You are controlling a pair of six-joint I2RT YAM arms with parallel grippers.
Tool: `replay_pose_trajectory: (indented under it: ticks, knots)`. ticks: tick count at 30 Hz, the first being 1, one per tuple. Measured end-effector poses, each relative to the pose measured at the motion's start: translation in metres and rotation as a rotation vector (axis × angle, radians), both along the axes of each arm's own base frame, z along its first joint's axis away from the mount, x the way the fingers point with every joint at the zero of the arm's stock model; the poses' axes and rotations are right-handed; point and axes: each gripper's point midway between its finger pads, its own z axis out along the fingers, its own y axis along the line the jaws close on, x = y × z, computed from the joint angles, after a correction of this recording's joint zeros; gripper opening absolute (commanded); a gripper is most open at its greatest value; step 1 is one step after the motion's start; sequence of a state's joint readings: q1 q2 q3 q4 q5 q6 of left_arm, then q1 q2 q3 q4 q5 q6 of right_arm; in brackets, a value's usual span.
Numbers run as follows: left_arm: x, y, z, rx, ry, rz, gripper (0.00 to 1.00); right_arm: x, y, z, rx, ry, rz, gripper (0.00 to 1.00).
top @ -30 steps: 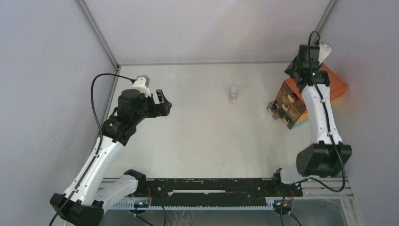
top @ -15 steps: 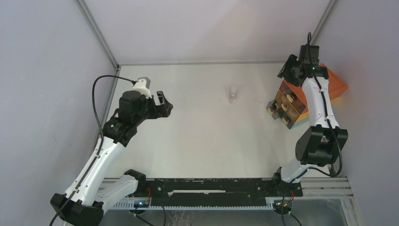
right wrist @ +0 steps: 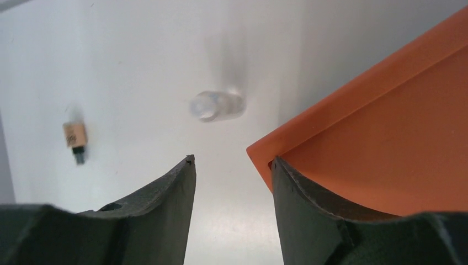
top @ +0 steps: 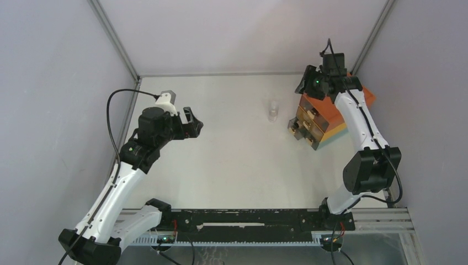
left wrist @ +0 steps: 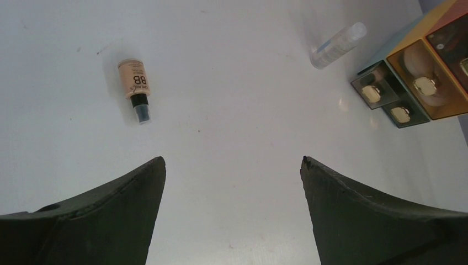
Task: Organize the makeup
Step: Move the storage box to the center of the board.
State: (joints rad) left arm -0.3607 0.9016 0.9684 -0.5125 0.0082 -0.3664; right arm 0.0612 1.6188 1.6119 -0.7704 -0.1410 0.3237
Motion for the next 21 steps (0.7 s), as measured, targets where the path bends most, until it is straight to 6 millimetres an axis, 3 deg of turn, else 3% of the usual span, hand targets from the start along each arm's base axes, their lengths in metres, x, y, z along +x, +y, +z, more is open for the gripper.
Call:
replay_pose_trajectory:
  ticks: [3, 8, 12, 15, 18, 21]
  knots:
    - [0.000, -0.004, 0.000, -0.009, 0.001, -0.017, 0.96, -0.005, 0.030, 0.000, 0.020, 0.002, 0.070, 0.58]
    - [0.002, -0.016, -0.007, -0.010, 0.023, -0.058, 0.96, -0.020, 0.051, 0.003, 0.034, -0.031, 0.109, 0.58]
    - [0.002, -0.018, -0.008, -0.011, 0.028, -0.062, 0.96, -0.050, 0.059, 0.004, -0.034, -0.124, 0.144, 0.51]
    - [0.003, -0.015, -0.005, -0.013, 0.013, -0.040, 0.96, -0.087, 0.096, 0.003, -0.066, -0.164, 0.290, 0.47]
    - [0.001, -0.009, 0.002, -0.011, -0.014, -0.015, 0.97, -0.108, 0.129, -0.025, -0.119, -0.154, 0.422, 0.47]
    - [0.001, -0.005, 0.006, -0.011, -0.033, 0.002, 0.97, -0.122, 0.134, -0.077, -0.203, -0.060, 0.472, 0.42]
